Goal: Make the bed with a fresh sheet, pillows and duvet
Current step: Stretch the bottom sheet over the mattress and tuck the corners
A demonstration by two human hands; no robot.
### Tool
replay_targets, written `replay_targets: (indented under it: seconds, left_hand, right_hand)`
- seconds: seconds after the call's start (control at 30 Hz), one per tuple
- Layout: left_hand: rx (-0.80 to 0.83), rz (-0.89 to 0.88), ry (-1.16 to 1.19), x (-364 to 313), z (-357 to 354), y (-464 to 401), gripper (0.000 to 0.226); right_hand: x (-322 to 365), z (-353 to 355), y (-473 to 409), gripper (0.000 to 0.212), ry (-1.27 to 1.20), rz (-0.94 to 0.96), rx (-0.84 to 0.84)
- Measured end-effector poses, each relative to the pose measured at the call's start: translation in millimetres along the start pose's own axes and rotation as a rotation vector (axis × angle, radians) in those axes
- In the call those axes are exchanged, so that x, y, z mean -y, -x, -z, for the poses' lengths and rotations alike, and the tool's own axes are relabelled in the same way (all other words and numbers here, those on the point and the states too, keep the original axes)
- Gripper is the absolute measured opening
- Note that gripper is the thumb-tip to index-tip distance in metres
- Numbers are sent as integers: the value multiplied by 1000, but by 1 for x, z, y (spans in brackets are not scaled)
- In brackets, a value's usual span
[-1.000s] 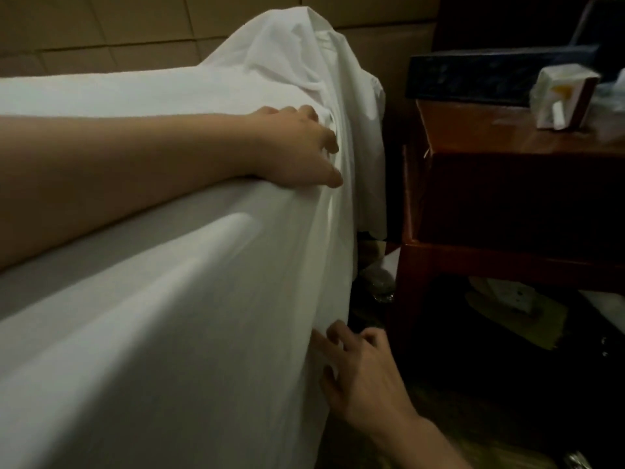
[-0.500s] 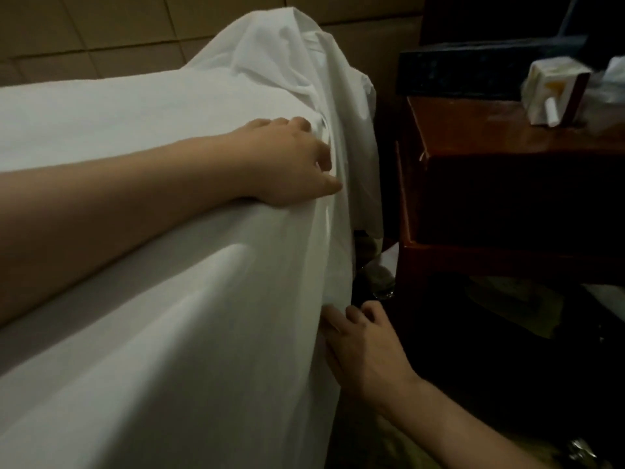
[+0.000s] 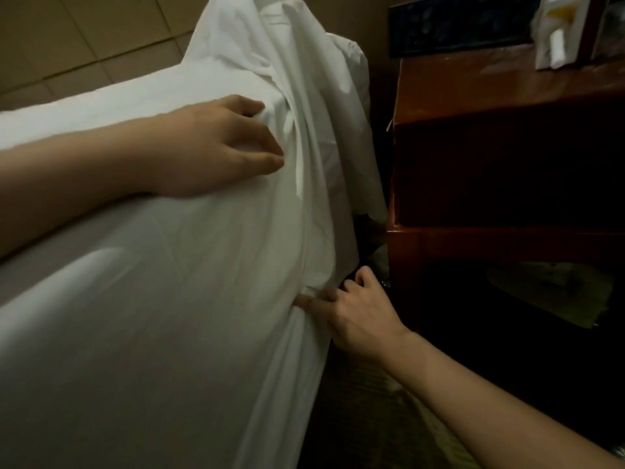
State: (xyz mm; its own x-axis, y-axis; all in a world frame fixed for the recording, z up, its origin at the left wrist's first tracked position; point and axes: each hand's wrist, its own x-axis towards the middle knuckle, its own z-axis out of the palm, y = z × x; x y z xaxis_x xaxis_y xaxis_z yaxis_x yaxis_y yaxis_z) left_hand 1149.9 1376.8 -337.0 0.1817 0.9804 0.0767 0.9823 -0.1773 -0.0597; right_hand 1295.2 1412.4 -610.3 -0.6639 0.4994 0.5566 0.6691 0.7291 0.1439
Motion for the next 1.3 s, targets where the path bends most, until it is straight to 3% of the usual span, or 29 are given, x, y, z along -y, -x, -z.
replay_targets:
  seconds: [0.07, 0.13, 0.23, 0.33, 0.4, 0.5, 0.63, 0.77, 1.03, 1.3]
  left_hand:
    - [-2, 7, 14, 2, 0, -1, 40]
    - [8, 15, -1, 3, -1, -2, 65]
    - [11, 27, -1, 3, 0, -3, 80]
    - [17, 23, -12, 3, -1, -2, 74]
    - [17, -1, -11, 3, 0, -2, 57]
    - [26, -14, 0, 4, 0, -1, 43]
    - [46, -18, -9, 4, 0, -1, 57]
    - [42, -31, -31, 3, 0, -2, 34]
    - [59, -26, -44, 4, 1, 0, 40]
    - [82, -15, -59, 1, 1, 0, 39]
  right_hand:
    - [-5, -1, 1, 72, 1, 50, -14]
    - [-3, -4, 3, 69, 4, 58, -37]
    - [5, -10, 5, 47, -43, 30, -116]
    - [13, -13, 0, 30, -121, -13, -238]
    - [15, -16, -4, 21, -144, -52, -358]
    - [11, -17, -8, 22, -164, -168, -432]
    - [2, -20, -14, 32, -120, -246, -297]
    - [6, -23, -13, 46, -124, -269, -152]
    - [3, -14, -22, 27, -126, -301, -248]
    - [-13, -18, -16, 43, -174, -216, -19]
